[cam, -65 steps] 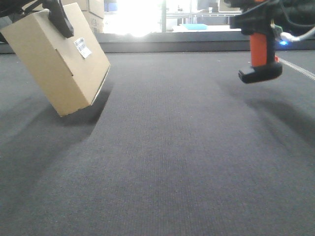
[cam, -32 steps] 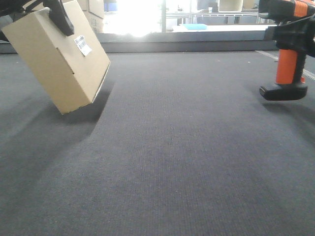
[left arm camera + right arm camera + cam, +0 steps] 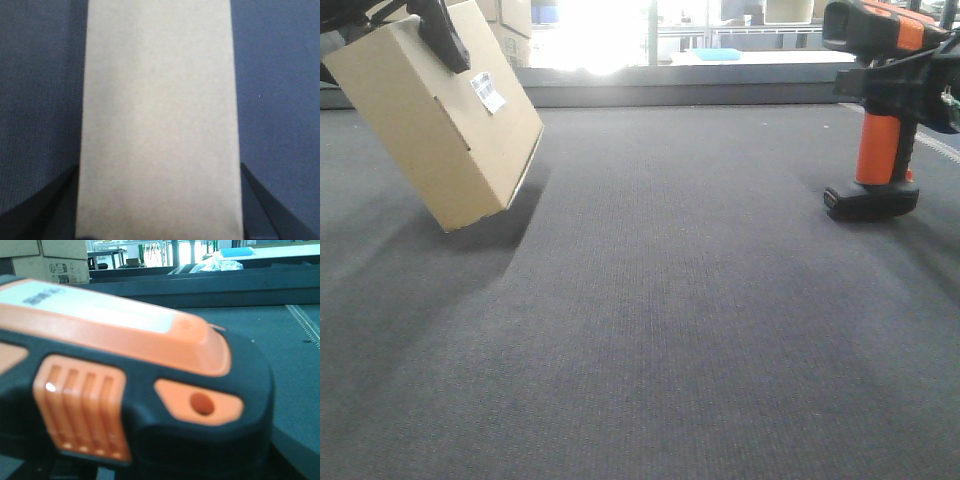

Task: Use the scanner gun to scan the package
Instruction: 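Lower the scanner gun back onto the table and release it, then lower the box flat onto the table and open the left gripper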

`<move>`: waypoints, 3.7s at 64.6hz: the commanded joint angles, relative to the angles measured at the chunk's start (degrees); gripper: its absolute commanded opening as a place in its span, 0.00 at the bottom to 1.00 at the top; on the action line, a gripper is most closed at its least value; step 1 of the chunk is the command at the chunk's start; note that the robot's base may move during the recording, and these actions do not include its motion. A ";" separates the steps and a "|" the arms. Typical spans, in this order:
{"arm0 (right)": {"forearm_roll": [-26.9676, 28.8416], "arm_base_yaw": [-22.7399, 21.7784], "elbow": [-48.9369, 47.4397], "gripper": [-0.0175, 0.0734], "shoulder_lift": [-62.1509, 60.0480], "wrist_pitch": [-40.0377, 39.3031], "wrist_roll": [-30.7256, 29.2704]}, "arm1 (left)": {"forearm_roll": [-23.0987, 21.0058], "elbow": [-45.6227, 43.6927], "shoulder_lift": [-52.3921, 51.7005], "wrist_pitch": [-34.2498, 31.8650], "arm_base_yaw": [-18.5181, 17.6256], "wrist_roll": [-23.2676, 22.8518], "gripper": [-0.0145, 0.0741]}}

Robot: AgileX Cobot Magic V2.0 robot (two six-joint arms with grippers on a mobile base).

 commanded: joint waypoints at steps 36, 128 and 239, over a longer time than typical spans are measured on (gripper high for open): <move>4.91 -0.38 -0.21 0.45 -0.44 -3.18 0.22 | -0.55 -0.22 -0.76 -0.93 -0.22 -0.43 0.34; 2.55 -0.38 -0.21 0.45 7.31 -16.98 0.22 | -0.55 -0.22 -0.76 -0.05 -0.22 -0.43 0.34; 1.26 -0.38 23.21 0.40 -13.18 -12.98 0.22 | 3.15 -0.22 -0.76 -0.53 -0.22 -0.32 0.34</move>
